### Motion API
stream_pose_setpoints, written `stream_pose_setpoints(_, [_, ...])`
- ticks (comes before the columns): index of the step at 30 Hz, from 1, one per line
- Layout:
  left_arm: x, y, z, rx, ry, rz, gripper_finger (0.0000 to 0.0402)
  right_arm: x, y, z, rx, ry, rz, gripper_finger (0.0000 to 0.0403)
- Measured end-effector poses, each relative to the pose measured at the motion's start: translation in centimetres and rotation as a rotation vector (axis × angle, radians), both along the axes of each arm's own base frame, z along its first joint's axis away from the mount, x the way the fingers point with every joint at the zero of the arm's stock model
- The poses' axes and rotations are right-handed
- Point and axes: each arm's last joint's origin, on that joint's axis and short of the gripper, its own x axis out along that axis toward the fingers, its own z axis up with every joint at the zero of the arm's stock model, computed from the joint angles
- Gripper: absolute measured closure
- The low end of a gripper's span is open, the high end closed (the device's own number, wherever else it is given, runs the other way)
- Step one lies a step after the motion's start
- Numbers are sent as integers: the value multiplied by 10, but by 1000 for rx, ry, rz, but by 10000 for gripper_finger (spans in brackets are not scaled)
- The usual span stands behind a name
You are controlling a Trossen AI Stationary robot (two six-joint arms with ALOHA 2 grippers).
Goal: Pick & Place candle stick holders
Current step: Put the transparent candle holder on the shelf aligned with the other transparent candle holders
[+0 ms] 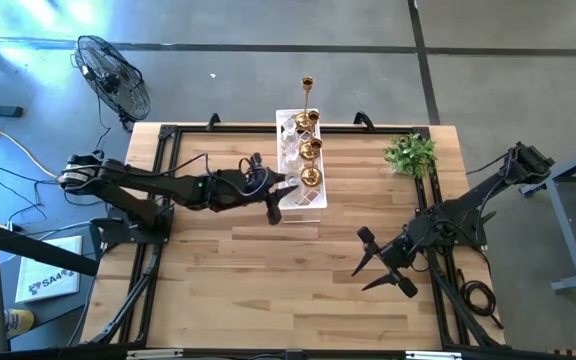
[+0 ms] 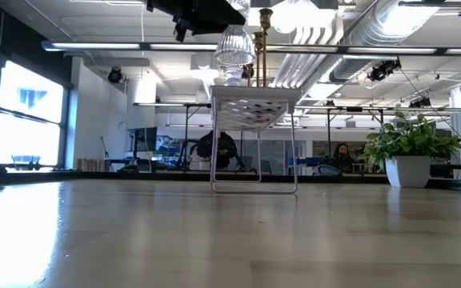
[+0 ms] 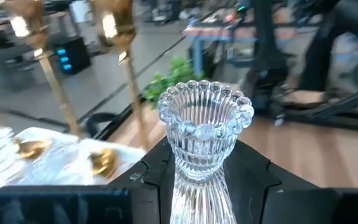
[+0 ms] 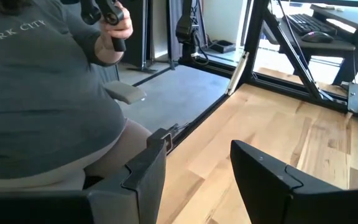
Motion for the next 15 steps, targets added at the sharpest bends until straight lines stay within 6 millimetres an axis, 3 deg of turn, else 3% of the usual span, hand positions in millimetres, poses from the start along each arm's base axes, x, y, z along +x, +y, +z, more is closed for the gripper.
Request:
stream_pose_setpoints(6, [0,1,-6,25,43,126,297,1,-1,0,-10,-5,-51,227])
stream_pose_setpoints(15, [13,0,-23,4,75,131,297,1,-2,0,-15,-4,-72,227])
